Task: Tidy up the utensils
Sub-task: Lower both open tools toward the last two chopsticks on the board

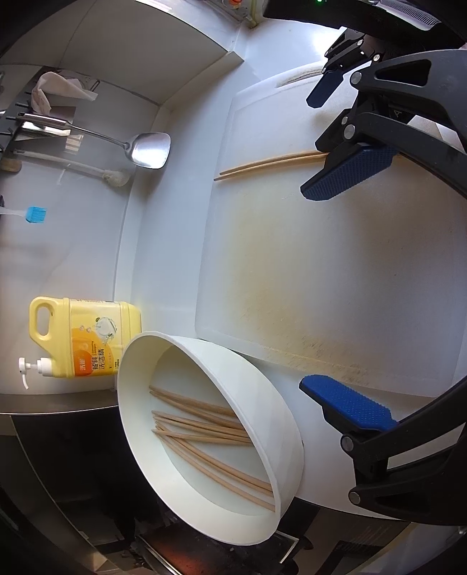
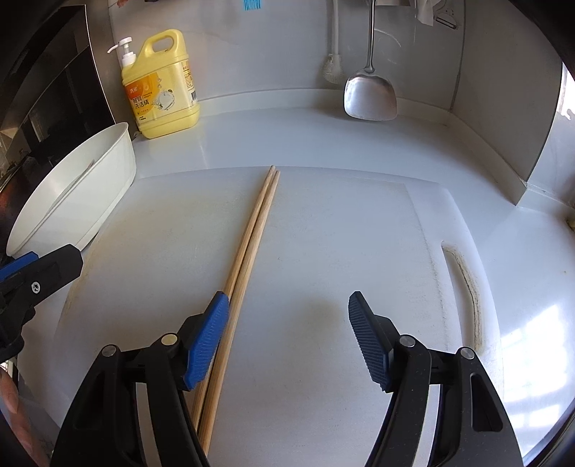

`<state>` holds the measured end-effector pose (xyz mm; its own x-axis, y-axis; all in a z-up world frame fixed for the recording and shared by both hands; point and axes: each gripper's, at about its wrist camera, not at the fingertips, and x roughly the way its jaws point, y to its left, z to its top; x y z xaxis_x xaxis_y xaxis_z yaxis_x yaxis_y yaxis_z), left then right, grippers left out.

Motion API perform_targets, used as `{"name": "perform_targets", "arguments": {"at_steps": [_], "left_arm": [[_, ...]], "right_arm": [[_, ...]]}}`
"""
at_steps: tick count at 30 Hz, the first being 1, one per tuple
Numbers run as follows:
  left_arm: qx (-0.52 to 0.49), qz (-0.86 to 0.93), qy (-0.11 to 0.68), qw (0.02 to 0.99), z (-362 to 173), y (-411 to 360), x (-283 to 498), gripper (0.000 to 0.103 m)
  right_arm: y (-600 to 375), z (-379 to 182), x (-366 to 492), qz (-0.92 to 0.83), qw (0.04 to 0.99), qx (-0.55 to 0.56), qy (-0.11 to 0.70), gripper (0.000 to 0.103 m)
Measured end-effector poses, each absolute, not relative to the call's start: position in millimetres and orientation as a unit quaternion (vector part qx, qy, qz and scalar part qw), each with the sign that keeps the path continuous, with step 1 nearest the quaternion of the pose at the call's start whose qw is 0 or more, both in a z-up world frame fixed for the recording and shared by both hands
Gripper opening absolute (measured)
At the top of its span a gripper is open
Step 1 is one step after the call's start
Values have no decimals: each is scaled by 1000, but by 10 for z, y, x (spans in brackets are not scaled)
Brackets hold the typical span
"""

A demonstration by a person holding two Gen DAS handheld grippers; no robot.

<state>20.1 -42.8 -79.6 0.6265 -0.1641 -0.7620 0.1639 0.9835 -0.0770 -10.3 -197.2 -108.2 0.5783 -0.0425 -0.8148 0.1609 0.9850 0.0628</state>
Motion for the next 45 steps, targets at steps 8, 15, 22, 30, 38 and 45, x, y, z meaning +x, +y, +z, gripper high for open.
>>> {"name": "perform_targets", "arguments": {"at_steps": [8,15,22,30,38,45], "left_arm": [[-6,-87,421,903,-793,-400,192,96],[-5,-91,424,901,-810,-439,170,96],[-5,-95,426,900,-842,-495,156,96],[4,-112,429,897,-896,-685,123,96],[11,-129,439,889,-1025,-946,162,96],[15,-129,448,885,-1120,-1114,222,96]], "right_arm": [[-1905,-1082,-138,-67,886,42,456,66],[-1895,-1087,-154,-65,889,18,454,66],[-1938,-1127,-120,-64,885,19,460,66],[-2168,-1134,-127,-77,891,23,446,52],[-2470,-1136,-153,-66,893,38,444,42],[-2651,-1131,-124,-25,896,17,444,42]]}}
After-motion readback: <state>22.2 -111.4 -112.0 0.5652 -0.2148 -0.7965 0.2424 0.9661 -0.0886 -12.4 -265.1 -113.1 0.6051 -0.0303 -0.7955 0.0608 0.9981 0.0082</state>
